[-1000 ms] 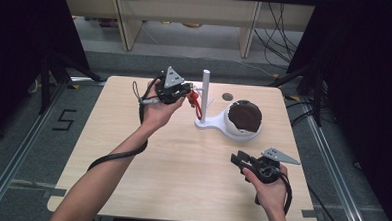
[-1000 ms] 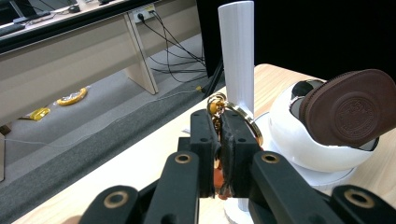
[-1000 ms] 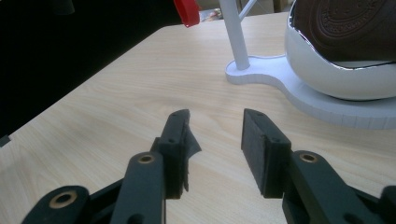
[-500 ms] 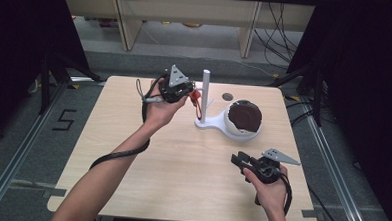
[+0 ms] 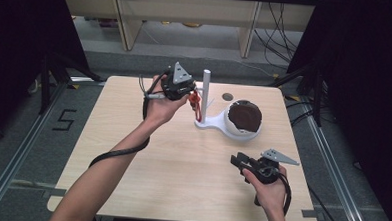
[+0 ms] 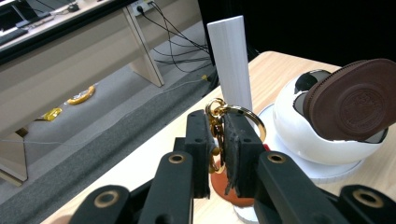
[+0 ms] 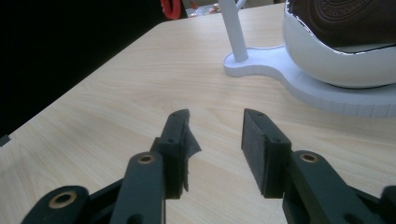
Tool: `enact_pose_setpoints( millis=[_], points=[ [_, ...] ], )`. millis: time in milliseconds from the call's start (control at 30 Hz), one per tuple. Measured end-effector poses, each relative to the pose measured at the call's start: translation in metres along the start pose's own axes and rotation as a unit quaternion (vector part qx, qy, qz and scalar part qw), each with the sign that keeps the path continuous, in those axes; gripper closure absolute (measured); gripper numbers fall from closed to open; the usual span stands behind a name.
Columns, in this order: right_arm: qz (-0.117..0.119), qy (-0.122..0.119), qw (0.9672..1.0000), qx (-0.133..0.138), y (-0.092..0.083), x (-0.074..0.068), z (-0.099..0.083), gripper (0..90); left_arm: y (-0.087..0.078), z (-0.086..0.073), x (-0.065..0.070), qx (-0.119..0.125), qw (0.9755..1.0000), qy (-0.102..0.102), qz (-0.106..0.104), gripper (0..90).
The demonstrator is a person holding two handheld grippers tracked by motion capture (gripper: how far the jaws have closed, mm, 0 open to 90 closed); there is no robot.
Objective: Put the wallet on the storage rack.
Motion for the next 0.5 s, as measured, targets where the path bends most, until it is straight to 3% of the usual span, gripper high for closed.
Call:
enact_pose_setpoints(
  millis=[133,167,233,333,367,400,500],
  points=[
    [-0.001,0.002,1.0,-0.005,0.0003,-0.0005,-0.0007,62.3,-0.0014,0.0023,-0.0051,-0.019,0.9998,0.0,-0.008,76.7],
    [0.0,0.023,0.9996,-0.012,-0.0009,-0.004,-0.0012,62.3,-0.0017,0.0024,-0.0068,-0.028,0.9995,0.006,-0.012,76.1],
    [0.0,0.009,0.9999,-0.009,0.0009,-0.0016,-0.0018,62.3,-0.0013,0.0025,-0.007,-0.032,0.9994,0.009,-0.011,75.5],
    [0.004,0.025,0.9996,-0.014,0.0012,-0.0046,-0.003,62.3,0.0001,0.0011,-0.008,-0.035,0.9993,0.009,-0.01,75.3],
    [0.004,0.025,0.9996,-0.015,0.0012,-0.0047,-0.0031,62.3,0.0013,-0.0003,-0.0088,-0.041,0.9991,0.006,-0.011,74.9],
    [-0.001,0.001,0.9999,-0.011,0.0015,-0.0011,-0.0026,62.3,0.0017,-0.001,-0.0093,-0.039,0.9992,0.002,-0.011,74.1],
    [-0.004,-0.001,0.9999,-0.012,0.0012,-0.0007,-0.0026,62.3,0.0029,-0.0015,-0.0113,-0.035,0.9993,-0.004,-0.016,71.9]
  ],
)
Point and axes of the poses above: each handheld gripper's, and its own axes: y roughly forward along the jaws, z roughly out of its top, x roughly to its right, the point moved 2 cm from there along y, roughly forward along the jaws, and after that the axes turned 3 degrees about -z, right-handed, at the moved point
